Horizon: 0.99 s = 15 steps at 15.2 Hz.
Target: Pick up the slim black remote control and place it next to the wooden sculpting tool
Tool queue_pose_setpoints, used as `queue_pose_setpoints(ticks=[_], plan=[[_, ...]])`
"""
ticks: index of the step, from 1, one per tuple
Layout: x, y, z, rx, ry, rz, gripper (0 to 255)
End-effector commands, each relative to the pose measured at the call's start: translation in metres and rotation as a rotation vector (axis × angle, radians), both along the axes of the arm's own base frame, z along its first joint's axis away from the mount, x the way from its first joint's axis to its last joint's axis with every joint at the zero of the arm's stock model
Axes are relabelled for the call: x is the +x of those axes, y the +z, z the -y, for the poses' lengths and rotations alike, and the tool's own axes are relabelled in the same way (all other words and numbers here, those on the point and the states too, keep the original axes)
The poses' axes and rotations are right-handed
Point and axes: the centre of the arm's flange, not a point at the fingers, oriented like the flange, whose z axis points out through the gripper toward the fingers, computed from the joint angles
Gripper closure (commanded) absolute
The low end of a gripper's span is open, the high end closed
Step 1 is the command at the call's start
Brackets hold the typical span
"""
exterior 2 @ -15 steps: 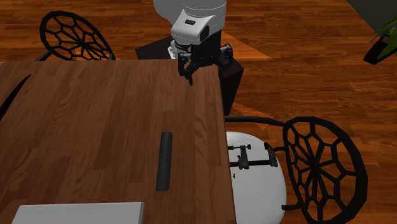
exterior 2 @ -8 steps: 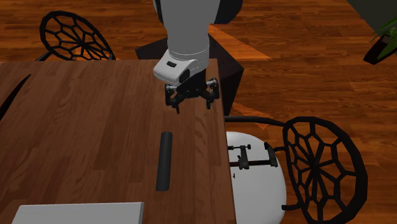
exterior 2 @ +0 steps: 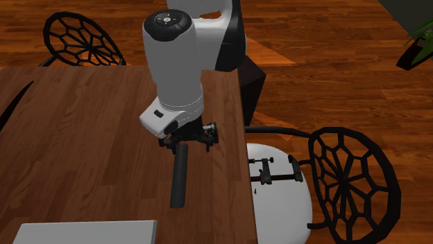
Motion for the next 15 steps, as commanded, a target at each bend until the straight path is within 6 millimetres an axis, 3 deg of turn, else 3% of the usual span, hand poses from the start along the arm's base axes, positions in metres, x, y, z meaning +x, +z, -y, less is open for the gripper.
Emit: queue_pose_setpoints(ticks=[1, 5, 12, 15], plan=[[0.008, -0.013, 0.019, -0.009, -0.023, 0.007, 0], [0.021, -0.034, 0.056, -0.022, -0.062, 0.019, 0], [0.028, -0.070, 0.061, -0.022, -0.062, 0.019, 0], [0.028, -0.073, 0.061, -0.022, -0.062, 0.019, 0]])
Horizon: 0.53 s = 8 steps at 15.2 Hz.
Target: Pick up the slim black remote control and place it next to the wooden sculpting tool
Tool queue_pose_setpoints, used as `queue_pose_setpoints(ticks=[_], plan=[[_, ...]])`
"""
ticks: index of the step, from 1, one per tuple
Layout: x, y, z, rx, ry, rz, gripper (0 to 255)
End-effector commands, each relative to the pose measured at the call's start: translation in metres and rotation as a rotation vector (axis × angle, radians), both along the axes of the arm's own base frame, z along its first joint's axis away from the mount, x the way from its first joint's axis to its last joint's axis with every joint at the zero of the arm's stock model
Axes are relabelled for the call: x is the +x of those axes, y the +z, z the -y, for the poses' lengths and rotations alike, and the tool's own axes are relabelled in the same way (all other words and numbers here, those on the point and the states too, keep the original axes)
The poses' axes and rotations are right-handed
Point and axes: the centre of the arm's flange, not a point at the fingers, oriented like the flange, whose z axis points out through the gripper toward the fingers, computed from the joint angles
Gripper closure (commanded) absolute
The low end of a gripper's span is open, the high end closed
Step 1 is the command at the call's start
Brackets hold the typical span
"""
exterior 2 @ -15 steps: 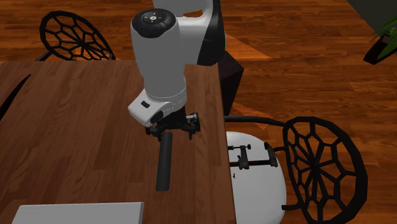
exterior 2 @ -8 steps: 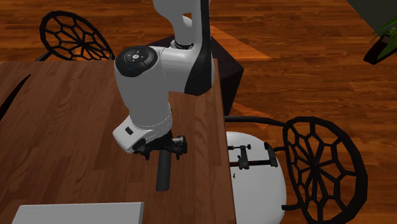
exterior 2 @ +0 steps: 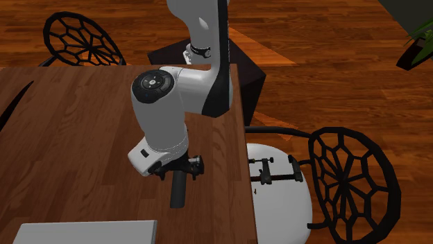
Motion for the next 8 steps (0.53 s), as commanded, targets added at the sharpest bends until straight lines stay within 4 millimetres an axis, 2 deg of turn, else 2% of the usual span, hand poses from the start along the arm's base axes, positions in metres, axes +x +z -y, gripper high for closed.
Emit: queue_pose_setpoints(ticks=[1, 5, 6, 8], plan=[[0.0002, -0.0013, 0.0002, 0.000, 0.000, 0.000, 0], [0.0002, -0.0013, 0.0002, 0.000, 0.000, 0.000, 0], [0.0002, -0.0013, 0.0002, 0.000, 0.000, 0.000, 255], [0.0001, -0.0009, 0.0003, 0.000, 0.000, 0.000, 255]])
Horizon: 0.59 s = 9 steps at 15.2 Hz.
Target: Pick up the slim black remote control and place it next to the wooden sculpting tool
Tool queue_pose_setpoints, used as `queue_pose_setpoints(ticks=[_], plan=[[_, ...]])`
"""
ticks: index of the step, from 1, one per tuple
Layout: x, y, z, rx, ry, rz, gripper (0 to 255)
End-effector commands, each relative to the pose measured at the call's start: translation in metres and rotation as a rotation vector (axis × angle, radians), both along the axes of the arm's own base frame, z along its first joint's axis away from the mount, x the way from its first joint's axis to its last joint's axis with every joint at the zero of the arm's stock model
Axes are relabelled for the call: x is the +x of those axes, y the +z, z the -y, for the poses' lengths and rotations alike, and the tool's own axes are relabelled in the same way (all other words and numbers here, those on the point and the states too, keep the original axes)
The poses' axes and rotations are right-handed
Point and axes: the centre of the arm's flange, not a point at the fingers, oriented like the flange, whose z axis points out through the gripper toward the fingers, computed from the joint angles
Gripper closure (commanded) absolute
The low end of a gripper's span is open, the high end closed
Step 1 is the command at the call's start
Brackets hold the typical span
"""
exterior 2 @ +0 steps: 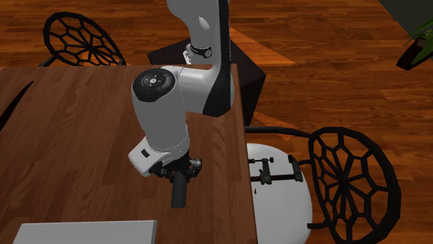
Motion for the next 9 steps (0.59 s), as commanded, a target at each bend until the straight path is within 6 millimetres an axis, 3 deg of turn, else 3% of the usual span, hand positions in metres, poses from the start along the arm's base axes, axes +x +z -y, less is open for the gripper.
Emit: queue_pose_setpoints(ticks=[1, 7, 9], plan=[[-0.003, -0.005, 0.002, 0.002, -0.005, -0.009, 255], [-0.003, -0.005, 0.002, 0.002, -0.005, -0.009, 255], [-0.003, 0.005, 0.002, 0.002, -0.005, -0.009, 255]])
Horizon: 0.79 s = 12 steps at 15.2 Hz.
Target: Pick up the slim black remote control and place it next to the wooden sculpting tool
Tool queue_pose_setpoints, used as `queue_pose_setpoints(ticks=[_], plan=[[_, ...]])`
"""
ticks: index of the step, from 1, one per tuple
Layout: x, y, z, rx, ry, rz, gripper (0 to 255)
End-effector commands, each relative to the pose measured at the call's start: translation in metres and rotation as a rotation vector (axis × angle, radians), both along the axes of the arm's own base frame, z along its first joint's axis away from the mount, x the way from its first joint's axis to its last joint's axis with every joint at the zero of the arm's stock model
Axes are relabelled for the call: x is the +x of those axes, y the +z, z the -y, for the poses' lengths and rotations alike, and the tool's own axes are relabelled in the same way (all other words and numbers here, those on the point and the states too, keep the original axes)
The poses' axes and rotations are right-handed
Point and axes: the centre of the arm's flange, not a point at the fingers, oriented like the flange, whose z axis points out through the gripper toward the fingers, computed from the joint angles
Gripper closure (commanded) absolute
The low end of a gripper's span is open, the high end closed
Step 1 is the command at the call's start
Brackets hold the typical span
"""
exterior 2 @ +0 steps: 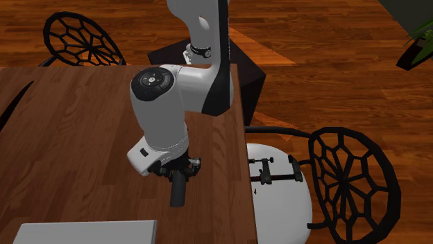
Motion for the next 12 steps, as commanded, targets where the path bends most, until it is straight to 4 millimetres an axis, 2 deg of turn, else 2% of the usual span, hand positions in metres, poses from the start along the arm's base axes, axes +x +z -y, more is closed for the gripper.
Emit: queue_pose_setpoints(ticks=[1, 12], plan=[[-0.001, 0.009, 0.001, 0.001, -0.001, -0.002, 255], [-0.001, 0.067, 0.001, 0.001, -0.001, -0.002, 255]])
